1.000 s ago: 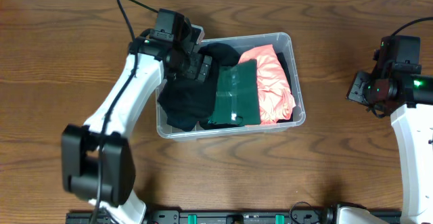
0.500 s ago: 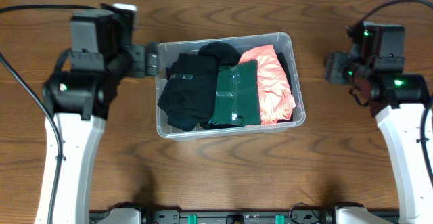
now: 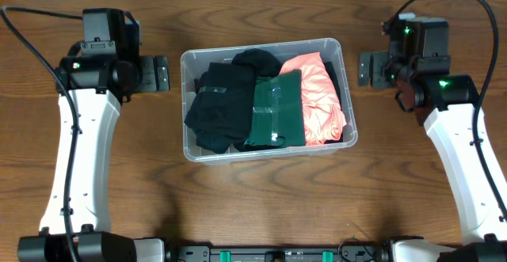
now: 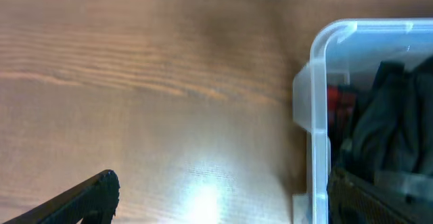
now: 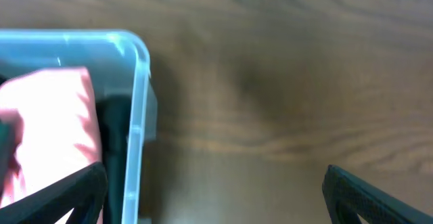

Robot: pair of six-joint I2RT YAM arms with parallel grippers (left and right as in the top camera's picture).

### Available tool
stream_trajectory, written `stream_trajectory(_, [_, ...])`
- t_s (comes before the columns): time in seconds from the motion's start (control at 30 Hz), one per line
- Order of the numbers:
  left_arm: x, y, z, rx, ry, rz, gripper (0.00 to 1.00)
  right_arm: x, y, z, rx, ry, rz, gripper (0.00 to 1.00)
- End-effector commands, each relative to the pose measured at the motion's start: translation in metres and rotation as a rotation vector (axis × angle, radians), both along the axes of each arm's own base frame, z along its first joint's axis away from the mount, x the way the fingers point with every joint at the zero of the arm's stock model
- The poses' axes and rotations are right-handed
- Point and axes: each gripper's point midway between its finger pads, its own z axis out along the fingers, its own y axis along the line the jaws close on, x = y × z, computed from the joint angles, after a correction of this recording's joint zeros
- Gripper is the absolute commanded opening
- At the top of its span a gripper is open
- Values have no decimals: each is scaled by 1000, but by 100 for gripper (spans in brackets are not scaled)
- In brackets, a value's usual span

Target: Pack container

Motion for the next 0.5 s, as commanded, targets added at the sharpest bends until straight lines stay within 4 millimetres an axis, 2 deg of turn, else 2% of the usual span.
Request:
stream_trajectory(0.0, [-11,-2,14,-17,-30,3,98,-13,-5,25,-18,-47,-19,99])
stream_trajectory(0.2, [-43,-10,41,-41,-151,-19,98,-50,-13,46,13,-124,-85,99])
stream_trajectory(0.33, [-71,-17,47,-53,-284,-52,98,-84,-18,45,15,-191,-94,99])
stream_trajectory(0.47, [-104,-25,44,-73,-431,-78,98,-124,-25,37,13,-278,-108,99])
